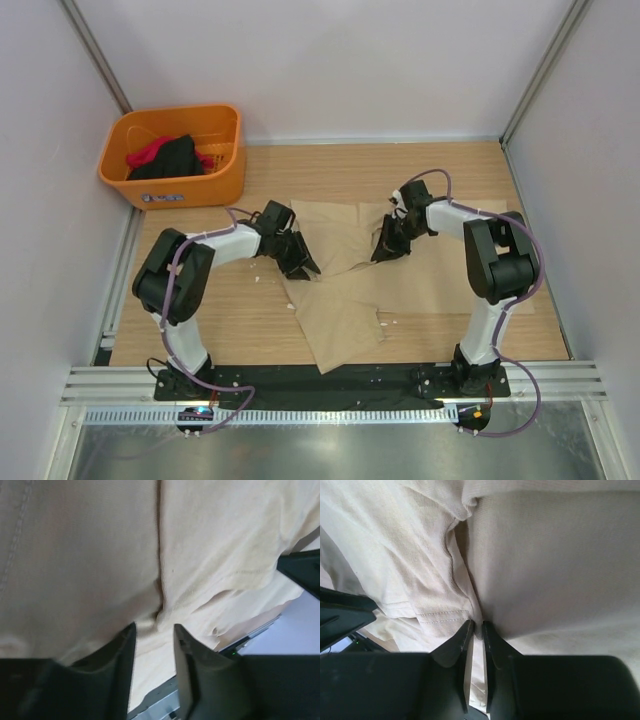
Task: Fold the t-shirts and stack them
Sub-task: Fold the tshirt
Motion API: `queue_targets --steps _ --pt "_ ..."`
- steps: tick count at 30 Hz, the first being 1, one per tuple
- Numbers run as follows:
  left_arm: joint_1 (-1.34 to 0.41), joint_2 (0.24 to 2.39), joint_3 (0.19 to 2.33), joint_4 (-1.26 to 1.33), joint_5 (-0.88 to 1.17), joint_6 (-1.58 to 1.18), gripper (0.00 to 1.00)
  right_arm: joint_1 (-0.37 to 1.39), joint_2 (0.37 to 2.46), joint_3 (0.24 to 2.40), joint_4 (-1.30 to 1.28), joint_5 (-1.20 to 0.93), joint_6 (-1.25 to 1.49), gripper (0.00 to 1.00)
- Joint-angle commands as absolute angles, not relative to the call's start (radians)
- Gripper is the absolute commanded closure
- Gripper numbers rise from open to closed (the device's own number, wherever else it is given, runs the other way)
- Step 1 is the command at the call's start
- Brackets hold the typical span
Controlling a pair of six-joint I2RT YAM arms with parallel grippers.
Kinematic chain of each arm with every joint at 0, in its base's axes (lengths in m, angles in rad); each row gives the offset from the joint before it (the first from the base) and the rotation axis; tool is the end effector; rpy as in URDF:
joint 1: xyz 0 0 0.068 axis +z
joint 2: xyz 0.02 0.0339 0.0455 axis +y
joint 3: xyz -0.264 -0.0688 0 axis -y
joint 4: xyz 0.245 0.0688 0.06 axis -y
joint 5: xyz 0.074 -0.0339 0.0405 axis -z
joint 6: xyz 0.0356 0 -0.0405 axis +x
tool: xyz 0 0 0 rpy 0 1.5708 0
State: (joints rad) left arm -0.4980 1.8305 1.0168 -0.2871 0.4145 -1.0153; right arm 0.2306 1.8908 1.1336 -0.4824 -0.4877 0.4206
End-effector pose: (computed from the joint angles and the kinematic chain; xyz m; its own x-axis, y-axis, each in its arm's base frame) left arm 0.2988 -0.1788 0.1368 -0.9207 -0.3846 0.0662 -0.3504 0.7400 -0.5741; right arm 0.3434 0.0977 0.1397 -0.9834 0.1396 -0.1159 0.0562 0.8415 0.5373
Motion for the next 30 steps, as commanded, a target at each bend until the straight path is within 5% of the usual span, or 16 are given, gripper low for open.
queue_targets --steps 1,9,18,30 --pt "-0.5 1.726 1.077 -0.409 0.373 -0.889 0.59 0.222 1.864 1.219 -0.578 -0.456 0.419 0.8" --pt "-0.5 1.591 1.196 -0.511 0.224 -0.726 0.51 0.221 1.805 1.452 -0.707 -0.148 0.454 0.43" --pt "-0.5 1.891 1.52 -0.463 0.008 -0.695 0.53 0.212 2.012 1.707 -0.741 0.21 0.427 0.39" --pt "-0.463 2.172 1.666 -0.411 -0.181 -0.747 0.55 0.199 2.121 1.723 -0.63 0.224 0.368 0.39"
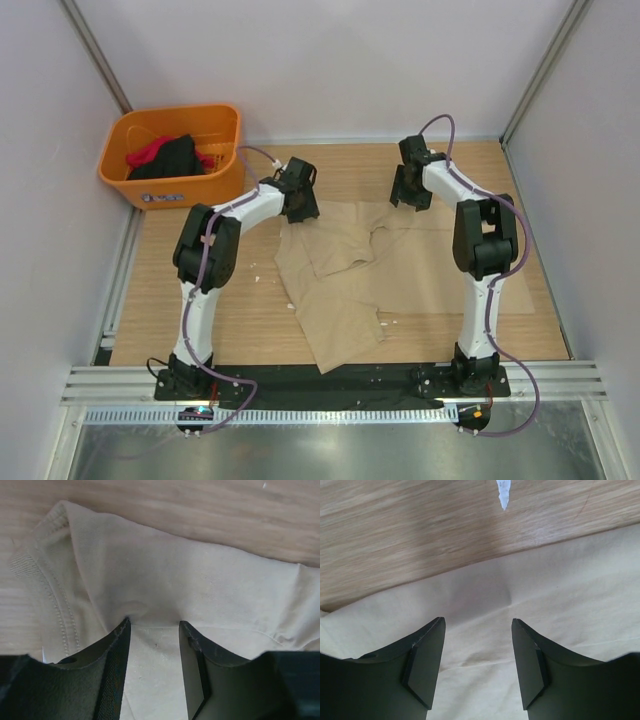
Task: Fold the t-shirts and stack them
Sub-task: Fold the tshirt
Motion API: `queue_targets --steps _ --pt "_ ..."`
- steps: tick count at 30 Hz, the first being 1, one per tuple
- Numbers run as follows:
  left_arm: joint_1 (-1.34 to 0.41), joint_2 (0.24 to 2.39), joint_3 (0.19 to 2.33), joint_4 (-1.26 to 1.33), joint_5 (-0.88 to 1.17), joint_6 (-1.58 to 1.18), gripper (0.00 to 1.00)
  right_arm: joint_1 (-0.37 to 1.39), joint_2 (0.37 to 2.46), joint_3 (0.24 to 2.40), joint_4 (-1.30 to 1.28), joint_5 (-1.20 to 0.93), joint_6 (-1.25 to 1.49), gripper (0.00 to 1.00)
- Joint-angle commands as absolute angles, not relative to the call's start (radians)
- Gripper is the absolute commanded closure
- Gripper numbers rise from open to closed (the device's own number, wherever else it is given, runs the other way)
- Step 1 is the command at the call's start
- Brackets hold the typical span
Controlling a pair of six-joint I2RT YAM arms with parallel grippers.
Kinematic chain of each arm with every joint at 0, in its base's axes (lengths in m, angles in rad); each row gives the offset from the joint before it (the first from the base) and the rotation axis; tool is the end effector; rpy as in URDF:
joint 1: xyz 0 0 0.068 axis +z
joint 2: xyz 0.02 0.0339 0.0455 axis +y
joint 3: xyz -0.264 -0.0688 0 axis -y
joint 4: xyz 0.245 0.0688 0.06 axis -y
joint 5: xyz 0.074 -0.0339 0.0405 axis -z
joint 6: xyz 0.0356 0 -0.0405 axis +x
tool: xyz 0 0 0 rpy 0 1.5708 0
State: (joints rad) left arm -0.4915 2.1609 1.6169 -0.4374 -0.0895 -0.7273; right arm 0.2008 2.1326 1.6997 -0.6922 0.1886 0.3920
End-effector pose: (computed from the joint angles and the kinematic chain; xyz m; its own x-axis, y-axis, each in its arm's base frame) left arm 0.4145 -0.2183 0.1664 -0.8308 -0.3063 -0.4646 -0.1689 0.9343 -0.3141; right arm 0.4474 0.0842 0.1903 -0.8617 0.2076 -0.4630 0.2299 0.9732 0.0084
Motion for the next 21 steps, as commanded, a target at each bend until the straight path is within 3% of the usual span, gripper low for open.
queue_targets --steps 1,8,15,16,21 --pt "-0.454 2.177 1.663 -0.416 -0.181 -0.755 0.55 0.199 2.125 1.717 -0.624 0.229 0.368 0.39" --pt "-0.333 2.175 1.589 -0.438 -0.112 -0.772 0.57 0.198 2.094 1.7 -0.65 0.201 0.365 0.32" --pt "-0.365 2.114 1.595 -0.419 -0.061 -0.684 0.57 0.195 2.008 1.646 -0.669 0.117 0.345 0.3" --pt "-0.368 2.099 1.595 -0.417 -0.046 -0.692 0.56 0.195 2.006 1.644 -0.67 0.076 0.345 0.31" --pt "-0.419 2.034 1.638 -0.451 -0.044 -0.678 0.54 0.206 2.02 1.646 -0.618 -0.158 0.413 0.56"
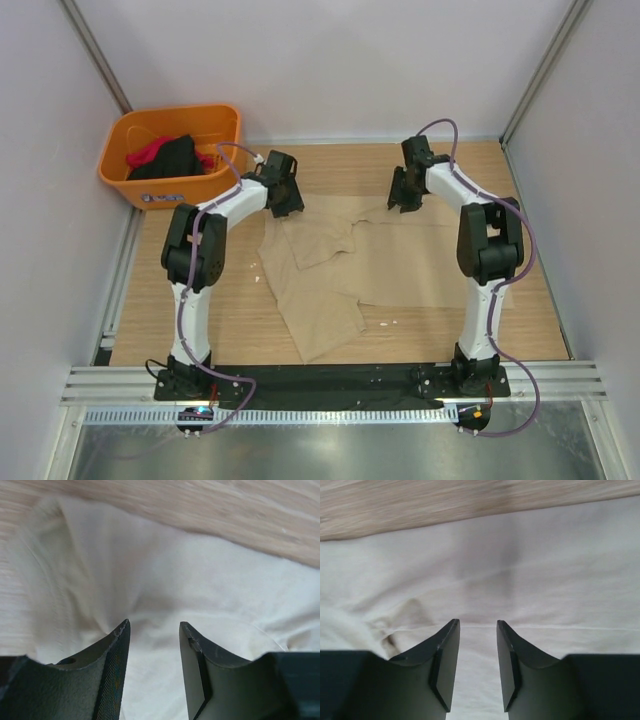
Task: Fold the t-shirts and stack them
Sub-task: Fold the tshirt
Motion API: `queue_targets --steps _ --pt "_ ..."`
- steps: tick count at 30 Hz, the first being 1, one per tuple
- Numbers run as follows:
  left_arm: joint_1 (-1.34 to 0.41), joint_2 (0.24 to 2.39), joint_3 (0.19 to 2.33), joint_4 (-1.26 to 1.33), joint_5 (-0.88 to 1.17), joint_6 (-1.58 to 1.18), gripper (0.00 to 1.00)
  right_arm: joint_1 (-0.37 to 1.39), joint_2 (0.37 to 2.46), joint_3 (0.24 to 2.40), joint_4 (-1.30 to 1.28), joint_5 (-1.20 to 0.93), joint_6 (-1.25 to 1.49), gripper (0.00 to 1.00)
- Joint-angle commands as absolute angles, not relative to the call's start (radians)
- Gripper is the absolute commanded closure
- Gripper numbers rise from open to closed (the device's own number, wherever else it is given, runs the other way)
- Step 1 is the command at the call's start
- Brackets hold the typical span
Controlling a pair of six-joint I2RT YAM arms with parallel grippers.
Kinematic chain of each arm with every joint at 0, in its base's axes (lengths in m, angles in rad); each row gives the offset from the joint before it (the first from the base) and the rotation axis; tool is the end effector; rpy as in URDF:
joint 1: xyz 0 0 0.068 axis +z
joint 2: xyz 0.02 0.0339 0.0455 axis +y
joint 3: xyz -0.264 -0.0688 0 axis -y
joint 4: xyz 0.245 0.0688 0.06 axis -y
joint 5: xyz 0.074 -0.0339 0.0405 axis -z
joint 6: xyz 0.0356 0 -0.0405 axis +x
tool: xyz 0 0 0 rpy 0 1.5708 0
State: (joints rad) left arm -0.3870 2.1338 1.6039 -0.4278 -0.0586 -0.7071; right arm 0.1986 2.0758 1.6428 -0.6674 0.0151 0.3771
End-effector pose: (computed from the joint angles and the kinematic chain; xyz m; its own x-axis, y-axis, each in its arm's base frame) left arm 0.4320 -0.1738 0.1751 -0.8003 -0.3741 -0.4686 -0.2293 0.9130 -0.3374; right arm 0.4363 0.0873 0.1985 -0.8826 0.1979 -0.4263 0.1446 0.9774 0.1544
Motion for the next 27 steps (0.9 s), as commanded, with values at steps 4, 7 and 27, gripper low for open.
queue_targets --steps 4,7,27 --pt "-0.434 1.973 1.622 -0.479 -0.051 -0.692 0.55 0.219 2.051 1.634 -0.557 -0.282 0.495 0.77" --pt "-0.437 1.933 1.566 -0.462 -0.034 -0.704 0.55 0.227 2.085 1.629 -0.499 -0.351 0.546 0.87" --pt "-0.437 2.056 1.672 -0.459 0.015 -0.663 0.54 0.244 2.102 1.441 -0.471 -0.353 0.539 0.93"
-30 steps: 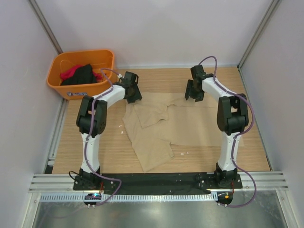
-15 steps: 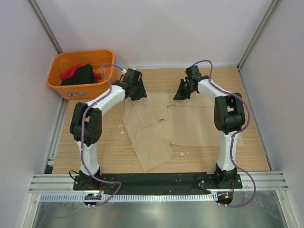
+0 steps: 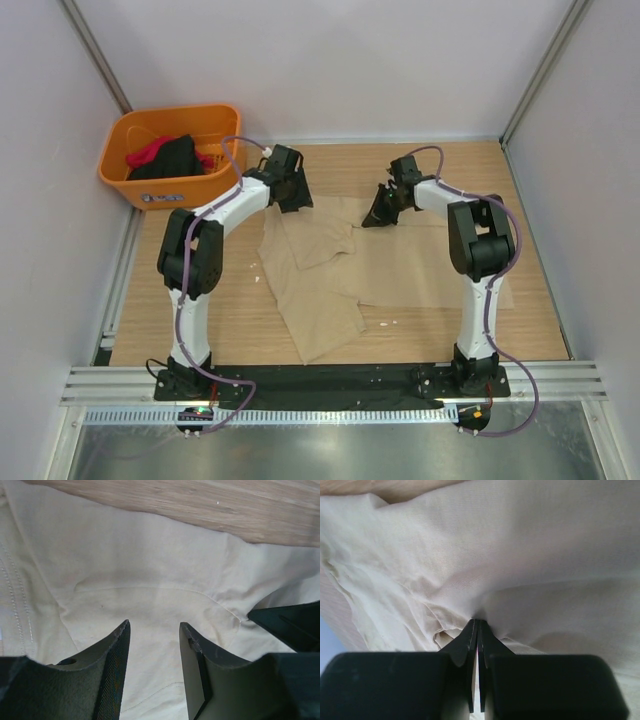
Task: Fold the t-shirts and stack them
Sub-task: Fold the tshirt
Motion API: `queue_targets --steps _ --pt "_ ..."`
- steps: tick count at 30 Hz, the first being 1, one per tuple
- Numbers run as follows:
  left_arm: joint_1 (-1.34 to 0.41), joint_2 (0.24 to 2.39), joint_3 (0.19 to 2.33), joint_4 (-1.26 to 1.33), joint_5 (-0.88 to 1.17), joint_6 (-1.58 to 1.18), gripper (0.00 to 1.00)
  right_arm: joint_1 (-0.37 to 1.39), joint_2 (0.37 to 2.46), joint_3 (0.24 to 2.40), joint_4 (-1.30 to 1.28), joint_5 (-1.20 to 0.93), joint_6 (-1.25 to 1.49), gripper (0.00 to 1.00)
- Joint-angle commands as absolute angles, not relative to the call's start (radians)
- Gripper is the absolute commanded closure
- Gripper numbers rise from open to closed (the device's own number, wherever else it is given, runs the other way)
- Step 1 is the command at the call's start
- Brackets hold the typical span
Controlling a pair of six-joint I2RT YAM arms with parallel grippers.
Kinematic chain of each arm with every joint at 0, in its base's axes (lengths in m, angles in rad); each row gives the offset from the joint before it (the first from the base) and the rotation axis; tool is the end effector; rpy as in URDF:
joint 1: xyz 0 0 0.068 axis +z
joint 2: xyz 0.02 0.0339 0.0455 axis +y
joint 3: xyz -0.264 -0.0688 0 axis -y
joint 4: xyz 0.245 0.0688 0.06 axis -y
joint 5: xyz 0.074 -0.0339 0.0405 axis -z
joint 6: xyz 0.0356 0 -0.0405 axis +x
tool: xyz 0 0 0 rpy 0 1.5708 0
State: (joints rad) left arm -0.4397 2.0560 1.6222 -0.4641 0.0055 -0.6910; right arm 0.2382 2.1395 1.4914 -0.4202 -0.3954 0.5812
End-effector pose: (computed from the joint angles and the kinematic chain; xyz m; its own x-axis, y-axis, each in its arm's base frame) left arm 0.4152 -0.1955 0.2128 -0.8186 -0.3192 -0.4775 -0.1206 0.9083 -0.4005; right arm 0.4294 0.1184 0.1422 -0.9303 0.2955 -0.2172 0.1349 0.8265 0.5466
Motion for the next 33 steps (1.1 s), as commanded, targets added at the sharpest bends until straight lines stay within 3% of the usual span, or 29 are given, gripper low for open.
queue_targets --steps 1,7,10,16,22,33 --pt "-0.436 2.056 1.671 -0.459 0.014 -0.661 0.54 0.244 2.092 1.434 -0.474 -0.348 0.531 0.93" --pt "-0.426 2.077 1.695 -0.459 0.017 -0.653 0.53 0.239 2.057 1.5 -0.552 -0.307 0.476 0.91" --pt "-0.422 2.088 1.712 -0.46 0.006 -0.652 0.52 0.236 2.071 1.597 -0.618 -0.273 0.459 0.71" --pt "-0.422 2.124 1.736 -0.479 -0.054 -0.647 0.52 0.218 2.138 1.873 -0.811 -0.131 0.439 0.45" --pt "-0.42 2.189 1.752 -0.518 -0.092 -0.672 0.51 0.181 2.169 1.957 -0.925 0.087 0.388 0.39" --pt "-0.344 2.307 1.835 -0.606 -0.097 -0.719 0.51 0.098 2.138 1.678 -0.688 0.162 0.342 0.37"
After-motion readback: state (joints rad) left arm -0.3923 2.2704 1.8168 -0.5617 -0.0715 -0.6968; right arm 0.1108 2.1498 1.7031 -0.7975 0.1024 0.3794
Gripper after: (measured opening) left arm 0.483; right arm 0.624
